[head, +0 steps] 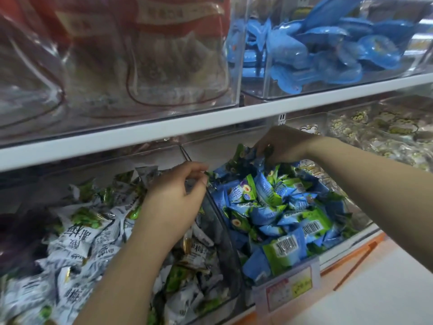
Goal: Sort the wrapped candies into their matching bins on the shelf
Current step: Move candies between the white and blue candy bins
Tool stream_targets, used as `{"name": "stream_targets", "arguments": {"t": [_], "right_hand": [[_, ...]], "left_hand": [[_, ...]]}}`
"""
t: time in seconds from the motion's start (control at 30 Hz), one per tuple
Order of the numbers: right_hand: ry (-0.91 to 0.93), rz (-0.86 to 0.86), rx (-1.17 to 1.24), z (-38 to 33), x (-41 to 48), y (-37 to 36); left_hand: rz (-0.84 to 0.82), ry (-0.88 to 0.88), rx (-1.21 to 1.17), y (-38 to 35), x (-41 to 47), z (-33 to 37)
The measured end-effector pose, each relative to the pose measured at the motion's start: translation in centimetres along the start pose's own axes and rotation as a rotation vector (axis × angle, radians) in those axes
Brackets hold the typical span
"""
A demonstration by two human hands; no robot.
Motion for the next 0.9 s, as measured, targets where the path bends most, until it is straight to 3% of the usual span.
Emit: {"name": "stream_targets", "arguments": {"t": [0.13,0.4,0.6,0.73,0.9], "right_hand": [[-0.108,0.004,-0.035,2.4,-0.9,-0.2],[-0.110,0.061,0.042,2.1,-0.9,-0.3],[0.005,0.125,0.482,-0.8,-2.7,1.3],[-0.019,0.277,0.516,-0.1,-6.3,2.6],[-0.135,0.587,0.629,3.3,-13.4,2.6]], "left_hand": [[0.008,0.007,0.002,0.1,0.0,-0.2],[0.013,0.031,-0.014,-0.1,0.0,-0.3],[0.031,0.024,0.015,0.2,-0.1,0.0],[0.044,0.004,0.068,0.2,-0.3,0.6],[0.070,-0.085,0.120,0.1,-1.3,3.1]]}}
Point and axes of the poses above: each hand's wrist, its own x-axis towards the middle knuckle, its own y-axis out of the back of the hand, z = x × y, the point moved 9 cm from there along x, towards the middle knuckle, and after that the axes turned 1 degree about x, right-handed, at the moved point
